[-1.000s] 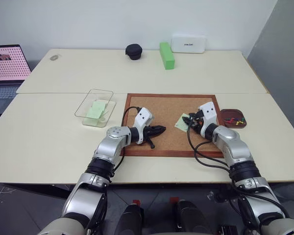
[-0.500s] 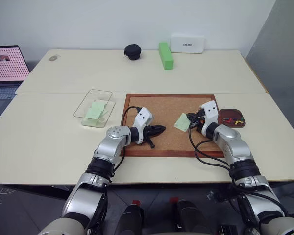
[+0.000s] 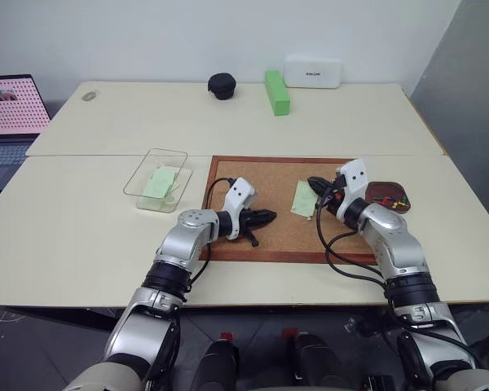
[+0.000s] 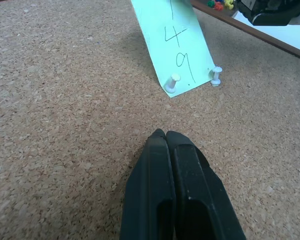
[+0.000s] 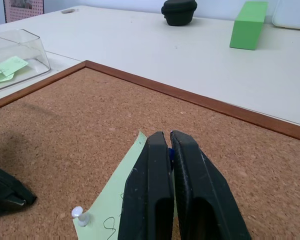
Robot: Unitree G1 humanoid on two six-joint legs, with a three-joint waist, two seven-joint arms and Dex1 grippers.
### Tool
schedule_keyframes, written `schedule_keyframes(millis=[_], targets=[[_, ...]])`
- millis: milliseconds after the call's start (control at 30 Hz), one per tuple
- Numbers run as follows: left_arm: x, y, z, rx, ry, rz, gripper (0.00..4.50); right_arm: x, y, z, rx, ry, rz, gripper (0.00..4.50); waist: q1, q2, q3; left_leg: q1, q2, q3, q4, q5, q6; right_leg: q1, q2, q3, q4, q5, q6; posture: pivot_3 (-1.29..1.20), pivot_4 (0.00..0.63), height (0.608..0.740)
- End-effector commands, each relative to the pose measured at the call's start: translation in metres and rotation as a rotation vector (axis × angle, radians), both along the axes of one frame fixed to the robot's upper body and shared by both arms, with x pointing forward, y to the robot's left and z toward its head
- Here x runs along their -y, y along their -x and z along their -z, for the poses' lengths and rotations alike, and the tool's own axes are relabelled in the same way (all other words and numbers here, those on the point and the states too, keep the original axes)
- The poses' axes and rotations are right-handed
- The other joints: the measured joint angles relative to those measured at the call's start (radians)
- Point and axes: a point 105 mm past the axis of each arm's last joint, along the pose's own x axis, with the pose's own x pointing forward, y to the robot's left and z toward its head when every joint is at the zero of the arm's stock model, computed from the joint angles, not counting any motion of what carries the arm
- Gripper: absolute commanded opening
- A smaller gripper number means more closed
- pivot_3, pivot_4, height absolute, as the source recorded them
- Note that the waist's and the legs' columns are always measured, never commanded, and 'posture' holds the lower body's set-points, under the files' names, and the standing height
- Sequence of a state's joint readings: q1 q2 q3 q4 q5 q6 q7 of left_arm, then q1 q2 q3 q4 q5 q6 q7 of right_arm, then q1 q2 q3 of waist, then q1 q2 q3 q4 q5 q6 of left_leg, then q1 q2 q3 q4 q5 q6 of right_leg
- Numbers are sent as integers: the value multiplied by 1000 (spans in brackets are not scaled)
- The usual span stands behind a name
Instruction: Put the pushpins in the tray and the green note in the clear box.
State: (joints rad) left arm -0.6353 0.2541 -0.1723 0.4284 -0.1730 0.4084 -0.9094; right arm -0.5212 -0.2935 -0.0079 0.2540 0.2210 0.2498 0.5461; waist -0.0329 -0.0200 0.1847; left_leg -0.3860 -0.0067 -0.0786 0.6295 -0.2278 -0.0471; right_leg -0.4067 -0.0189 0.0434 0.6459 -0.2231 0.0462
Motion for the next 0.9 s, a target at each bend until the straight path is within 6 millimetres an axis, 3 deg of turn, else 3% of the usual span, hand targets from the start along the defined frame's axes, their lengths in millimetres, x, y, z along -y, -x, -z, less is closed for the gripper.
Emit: schedule_keyframes(millis=[33, 267, 400, 633, 733, 900], targets=[[4, 9, 17, -70, -32, 26, 0, 9, 1, -27, 87, -22, 26, 54, 0, 0, 0, 0, 0, 0, 0, 0, 0, 0, 0, 0, 0, 0, 0, 0, 150, 740], [5, 9, 16, -68, -30, 31, 0, 10, 12, -11, 29, 51, -9, 54, 0, 0, 0, 0, 0, 0, 0, 0, 0, 0, 0, 0, 0, 0, 0, 0, 150, 740], [5, 8, 14, -65, -30, 33, 0, 15, 15, -17, 44, 13, 16, 54, 0, 0, 0, 0, 0, 0, 0, 0, 0, 0, 0, 0, 0, 0, 0, 0, 150, 740], [3, 9, 15, -67, -34, 35, 0, 51, 7, -32, 96, -9, 229, 54, 0, 0, 0, 0, 0, 0, 0, 0, 0, 0, 0, 0, -1, 0, 0, 0, 150, 740], [3, 10, 15, -68, -33, 38, 0, 76, 6, -35, 113, 1, 345, 54, 0, 0, 0, 0, 0, 0, 0, 0, 0, 0, 0, 0, -1, 0, 0, 0, 150, 740], [4, 12, 15, -69, -31, 46, 0, 75, 14, -35, 109, 3, 324, 54, 0, 0, 0, 0, 0, 0, 0, 0, 0, 0, 0, 0, -1, 0, 0, 0, 150, 740]])
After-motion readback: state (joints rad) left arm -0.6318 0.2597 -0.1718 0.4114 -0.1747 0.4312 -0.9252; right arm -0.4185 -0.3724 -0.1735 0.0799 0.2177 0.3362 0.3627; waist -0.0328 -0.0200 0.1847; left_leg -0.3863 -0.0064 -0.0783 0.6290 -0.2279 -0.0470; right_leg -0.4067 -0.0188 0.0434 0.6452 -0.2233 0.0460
